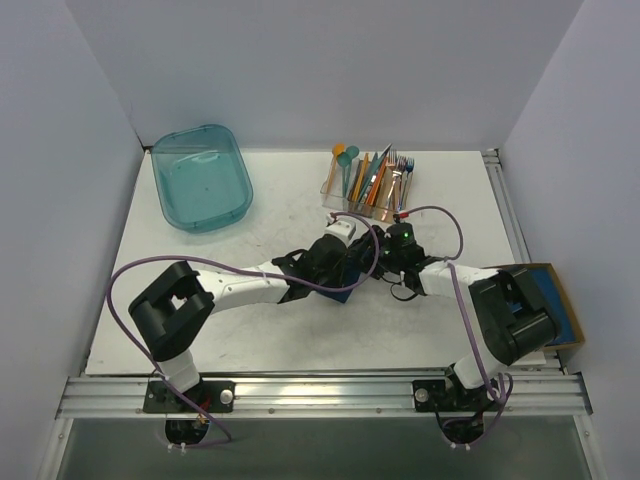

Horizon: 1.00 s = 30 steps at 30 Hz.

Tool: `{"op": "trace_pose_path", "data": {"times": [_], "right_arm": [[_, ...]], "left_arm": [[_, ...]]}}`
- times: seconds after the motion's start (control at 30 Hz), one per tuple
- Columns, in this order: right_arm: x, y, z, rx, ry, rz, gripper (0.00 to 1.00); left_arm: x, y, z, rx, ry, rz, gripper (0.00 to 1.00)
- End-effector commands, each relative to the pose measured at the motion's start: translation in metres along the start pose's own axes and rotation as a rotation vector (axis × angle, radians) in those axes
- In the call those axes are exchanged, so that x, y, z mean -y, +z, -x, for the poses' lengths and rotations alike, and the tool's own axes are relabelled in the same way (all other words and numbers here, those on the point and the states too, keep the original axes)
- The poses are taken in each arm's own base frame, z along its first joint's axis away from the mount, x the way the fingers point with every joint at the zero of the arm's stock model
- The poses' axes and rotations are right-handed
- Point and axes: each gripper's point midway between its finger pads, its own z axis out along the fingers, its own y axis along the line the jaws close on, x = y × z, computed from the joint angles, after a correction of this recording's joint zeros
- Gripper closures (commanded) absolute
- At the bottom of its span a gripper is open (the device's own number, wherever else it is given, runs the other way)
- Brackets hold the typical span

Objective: Place the utensils on the paper napkin and roll it up

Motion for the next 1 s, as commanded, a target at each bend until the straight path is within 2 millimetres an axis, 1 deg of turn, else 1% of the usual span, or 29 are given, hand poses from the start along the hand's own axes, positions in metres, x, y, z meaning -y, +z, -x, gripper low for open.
{"op": "trace_pose_path", "data": {"times": [0.0, 0.17, 0.2, 0.27, 0.3, 0.33, 0.4, 0.47, 0.6, 0.8, 0.97], "right_arm": [[-0.004, 0.0, -0.001, -0.02, 0.02, 0.008, 0.51], [-0.002, -0.004, 0.001, -0.009, 0.016, -0.005, 0.51], [-0.005, -0.007, 0.005, 0.01, 0.009, -0.006, 0.51], [-0.003, -0.01, 0.008, 0.027, 0.003, -0.023, 0.51], [-0.006, -0.013, 0.013, 0.051, -0.01, -0.022, 0.51], [-0.003, -0.015, 0.013, 0.052, -0.013, -0.038, 0.51], [-0.007, -0.018, 0.016, 0.06, -0.019, -0.033, 0.51], [-0.004, -0.019, 0.014, 0.056, -0.018, -0.042, 0.51], [-0.007, -0.021, 0.014, 0.054, -0.011, -0.031, 0.51], [-0.01, -0.013, 0.008, 0.019, 0.007, -0.01, 0.51], [-0.017, -0.008, 0.007, 0.007, 0.016, 0.019, 0.51]], "left_arm": [[0.009, 0.0, 0.027, 0.08, 0.003, 0.002, 0.98], [0.007, 0.002, 0.025, 0.073, 0.017, 0.024, 0.98], [0.007, 0.002, 0.026, 0.074, 0.016, 0.026, 0.98], [0.007, 0.002, 0.024, 0.073, 0.019, 0.026, 0.98], [0.006, 0.002, 0.025, 0.075, 0.02, 0.027, 0.98], [0.007, 0.002, 0.025, 0.076, 0.018, 0.026, 0.97], [0.006, 0.002, 0.024, 0.073, 0.022, 0.027, 0.98], [0.006, 0.002, 0.025, 0.073, 0.022, 0.029, 0.98], [0.005, 0.001, 0.027, 0.078, 0.024, 0.035, 0.98], [0.013, 0.0, 0.027, 0.087, 0.043, 0.013, 0.98], [0.019, 0.001, 0.024, 0.085, 0.062, 0.004, 0.97]]}}
